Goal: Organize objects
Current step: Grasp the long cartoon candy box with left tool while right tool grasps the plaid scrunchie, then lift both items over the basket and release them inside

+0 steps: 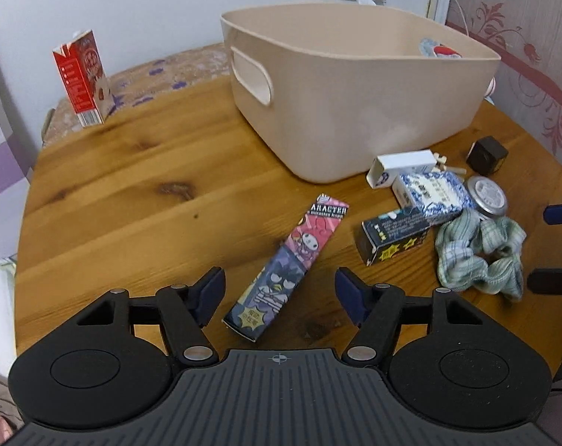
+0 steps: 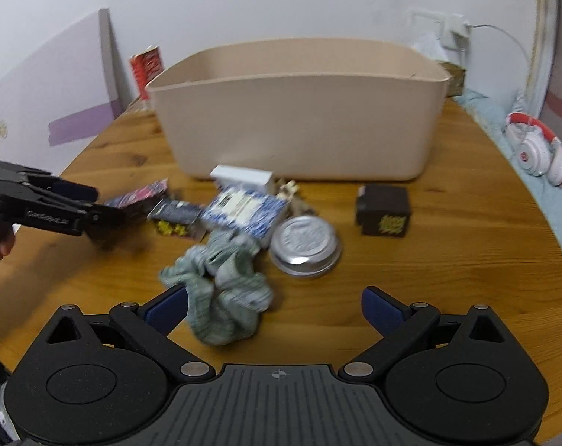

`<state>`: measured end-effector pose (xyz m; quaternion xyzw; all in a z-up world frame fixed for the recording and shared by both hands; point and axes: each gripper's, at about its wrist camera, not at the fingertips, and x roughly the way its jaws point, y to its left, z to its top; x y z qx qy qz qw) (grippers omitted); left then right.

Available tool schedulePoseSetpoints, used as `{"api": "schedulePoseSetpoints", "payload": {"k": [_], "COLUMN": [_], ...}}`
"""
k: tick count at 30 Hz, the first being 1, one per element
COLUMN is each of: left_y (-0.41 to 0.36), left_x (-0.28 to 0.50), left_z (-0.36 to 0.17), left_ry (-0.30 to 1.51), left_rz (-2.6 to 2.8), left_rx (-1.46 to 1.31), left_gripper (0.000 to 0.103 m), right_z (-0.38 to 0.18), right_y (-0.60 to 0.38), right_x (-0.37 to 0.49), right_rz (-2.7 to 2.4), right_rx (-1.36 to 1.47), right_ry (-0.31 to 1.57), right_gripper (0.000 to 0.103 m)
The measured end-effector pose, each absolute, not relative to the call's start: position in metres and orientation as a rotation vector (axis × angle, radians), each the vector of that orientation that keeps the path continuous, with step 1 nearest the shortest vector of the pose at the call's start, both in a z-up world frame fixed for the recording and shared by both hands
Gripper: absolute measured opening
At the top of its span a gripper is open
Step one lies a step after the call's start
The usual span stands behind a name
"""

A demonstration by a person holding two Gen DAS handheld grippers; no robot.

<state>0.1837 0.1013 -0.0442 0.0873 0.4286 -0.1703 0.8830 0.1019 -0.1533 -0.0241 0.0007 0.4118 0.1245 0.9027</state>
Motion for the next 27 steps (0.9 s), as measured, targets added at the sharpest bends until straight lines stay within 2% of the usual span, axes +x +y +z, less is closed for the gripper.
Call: {"api": "schedulePoseSetpoints", "payload": {"k": [3,9,11,13,14,17,20,27], "left_y": [0.103,0.098,0.097,0.096,0.095,0.092,0.088,0.090], "left_x": [0.188,0.184,0.181,0.178,0.177,0.172,0.166,0.146], "left_z": [-0.051,-0.054,-0.053,-0.052,-0.052,-0.051,-0.050,-0.031], "left_ry": [0.911,0.900,0.892,0.887,0.886,0.887,0.886,0.847], "left_rz": [-0.361,-0.363,-0.362,-0.363,-0.360,-0.352,-0.357,-0.341], "left_rx": [0.175,0.173,0.173,0.171,0.171,0.180,0.189,0.149], "left_gripper": [0.068,0.056,0.047,0.031,0.024,0.023,0.023,0.023], "right_z": [-0.029,-0.037,-0.039,-0.041,-0.042,-0.042,-0.041,-0.032], "right_y": [-0.144,-0.132,-0.131,-0.129,-0.129,-0.128,-0.130,-0.136], "right_x": [0.103,0.113,0.115,0.116,0.116,0.116,0.115,0.106], "right_rz": [0.277,0.296,0.302,0.309,0.311,0.314,0.318,0.338], "right_rx": [-0.023,-0.036,-0.043,-0.052,-0.058,-0.074,-0.077,-0.083], "right_ry": [0.865,0.897,0.901,0.907,0.900,0.889,0.889,0.857], "right_gripper": [0.099,0.084,0.070,0.060,0.051,0.033,0.020,0.014]}}
